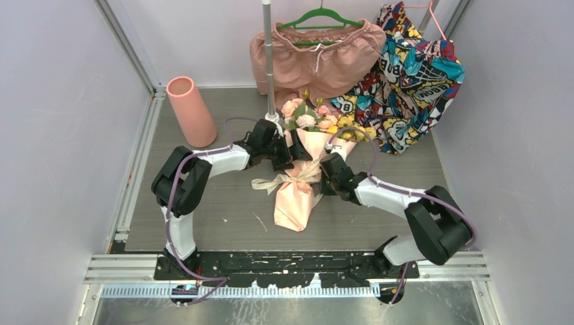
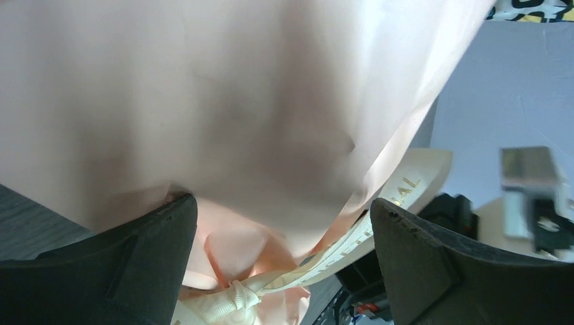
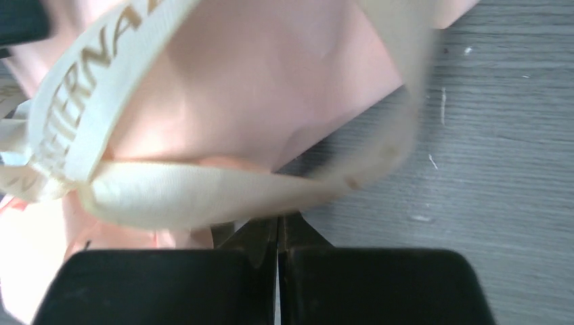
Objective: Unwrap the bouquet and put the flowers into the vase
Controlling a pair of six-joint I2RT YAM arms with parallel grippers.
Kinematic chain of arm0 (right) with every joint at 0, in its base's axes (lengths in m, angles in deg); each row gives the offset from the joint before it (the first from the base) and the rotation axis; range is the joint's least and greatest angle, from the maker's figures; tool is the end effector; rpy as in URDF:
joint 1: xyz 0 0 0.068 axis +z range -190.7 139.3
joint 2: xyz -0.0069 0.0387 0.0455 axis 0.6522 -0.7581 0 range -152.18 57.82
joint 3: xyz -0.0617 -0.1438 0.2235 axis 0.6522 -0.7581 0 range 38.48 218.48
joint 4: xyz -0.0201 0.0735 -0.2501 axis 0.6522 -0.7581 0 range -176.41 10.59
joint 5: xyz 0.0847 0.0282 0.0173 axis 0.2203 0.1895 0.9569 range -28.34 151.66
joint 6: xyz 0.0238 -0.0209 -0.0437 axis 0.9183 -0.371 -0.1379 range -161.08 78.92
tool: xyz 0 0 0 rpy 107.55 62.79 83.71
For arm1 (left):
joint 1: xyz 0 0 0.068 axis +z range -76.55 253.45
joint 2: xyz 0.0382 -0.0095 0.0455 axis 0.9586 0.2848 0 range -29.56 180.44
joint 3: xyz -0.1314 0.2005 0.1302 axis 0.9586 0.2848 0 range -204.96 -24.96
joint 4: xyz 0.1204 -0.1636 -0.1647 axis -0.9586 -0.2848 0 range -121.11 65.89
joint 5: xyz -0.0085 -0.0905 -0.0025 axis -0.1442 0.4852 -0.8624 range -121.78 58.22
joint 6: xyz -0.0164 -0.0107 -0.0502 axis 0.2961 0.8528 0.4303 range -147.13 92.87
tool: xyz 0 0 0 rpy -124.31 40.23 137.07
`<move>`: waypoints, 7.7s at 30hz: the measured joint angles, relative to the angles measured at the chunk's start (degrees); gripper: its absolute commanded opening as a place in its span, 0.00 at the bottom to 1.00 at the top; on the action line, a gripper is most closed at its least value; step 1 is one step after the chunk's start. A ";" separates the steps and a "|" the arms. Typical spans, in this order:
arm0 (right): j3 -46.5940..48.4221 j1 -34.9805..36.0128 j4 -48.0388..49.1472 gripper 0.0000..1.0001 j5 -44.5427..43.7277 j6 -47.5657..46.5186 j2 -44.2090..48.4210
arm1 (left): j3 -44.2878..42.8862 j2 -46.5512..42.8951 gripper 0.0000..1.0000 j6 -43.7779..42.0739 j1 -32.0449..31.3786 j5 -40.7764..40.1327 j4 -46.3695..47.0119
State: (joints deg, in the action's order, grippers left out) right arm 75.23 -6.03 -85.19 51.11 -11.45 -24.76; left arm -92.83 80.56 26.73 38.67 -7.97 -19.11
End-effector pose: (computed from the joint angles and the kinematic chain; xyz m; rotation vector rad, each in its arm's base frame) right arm 0.2236 0.1468 0.1559 -0.0294 2.4687 0.2643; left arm 0.3345 -0.2499 0.1766 -0.1551 2.4834 -1.2306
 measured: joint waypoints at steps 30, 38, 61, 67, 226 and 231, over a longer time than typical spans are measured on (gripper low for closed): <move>33.40 -14.56 -48.81 0.01 -19.21 -1.38 43.65 | -0.46 1.88 1.00 -2.03 0.37 -1.31 -2.34; 42.60 -14.56 -54.84 0.03 -24.96 -2.93 44.74 | -0.46 1.88 1.00 -2.08 0.42 -1.29 -2.34; 22.40 -11.65 -32.09 0.14 0.79 -0.37 17.59 | 3.30 -29.31 0.94 -9.29 0.68 -10.95 -14.19; 25.88 -3.52 -25.33 0.01 2.21 0.94 0.11 | 16.22 -34.73 0.81 -8.79 0.81 -15.93 -16.50; 16.94 5.95 -16.35 0.41 1.55 0.48 4.68 | 33.35 -52.78 0.99 -10.88 -21.42 -33.99 -13.20; 19.89 7.58 -18.23 0.36 1.14 -2.58 -5.92 | 37.07 -57.40 0.99 -10.82 -21.42 -36.20 -15.65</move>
State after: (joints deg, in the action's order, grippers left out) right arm 95.12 1.56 -103.42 52.25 -14.03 -30.69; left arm -55.76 23.17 15.91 17.25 -44.16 -34.76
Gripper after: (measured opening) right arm 0.382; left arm 0.994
